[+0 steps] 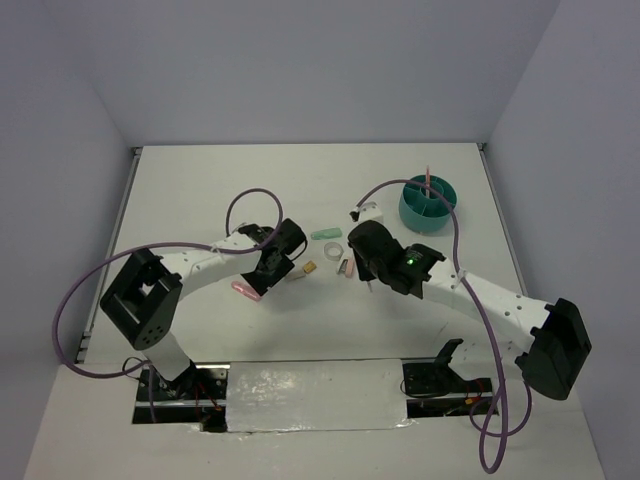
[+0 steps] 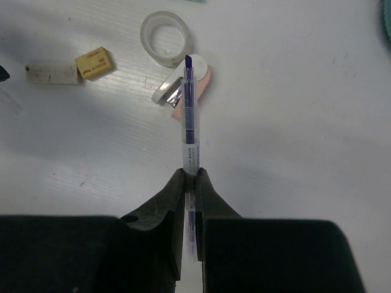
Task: Sort the stationery into containers
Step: Close the pen cap on the pen.
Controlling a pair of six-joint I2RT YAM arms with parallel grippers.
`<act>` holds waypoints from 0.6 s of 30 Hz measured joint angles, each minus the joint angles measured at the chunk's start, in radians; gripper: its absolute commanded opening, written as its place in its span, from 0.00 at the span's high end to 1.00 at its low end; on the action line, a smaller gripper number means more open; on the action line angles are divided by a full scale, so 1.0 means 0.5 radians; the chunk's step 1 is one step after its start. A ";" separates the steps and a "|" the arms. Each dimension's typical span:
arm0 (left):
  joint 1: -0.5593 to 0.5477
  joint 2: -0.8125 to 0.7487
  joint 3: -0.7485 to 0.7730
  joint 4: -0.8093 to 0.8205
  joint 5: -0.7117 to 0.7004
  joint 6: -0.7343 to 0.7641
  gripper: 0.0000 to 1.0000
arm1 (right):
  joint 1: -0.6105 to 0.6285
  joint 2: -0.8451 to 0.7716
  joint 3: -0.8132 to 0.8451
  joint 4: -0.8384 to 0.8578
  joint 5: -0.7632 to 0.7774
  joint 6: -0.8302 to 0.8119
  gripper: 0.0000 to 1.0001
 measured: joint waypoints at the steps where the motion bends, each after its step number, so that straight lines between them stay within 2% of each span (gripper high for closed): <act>1: -0.001 0.002 -0.008 -0.001 0.004 -0.002 0.30 | 0.000 0.000 -0.003 0.004 -0.002 -0.005 1.00; 15: -0.004 0.159 -0.056 0.096 0.117 -0.001 0.30 | 0.000 -0.001 -0.038 0.101 -0.054 -0.066 1.00; 18: -0.004 0.163 -0.060 0.103 0.130 -0.001 0.37 | 0.000 -0.002 -0.038 0.104 -0.056 -0.077 1.00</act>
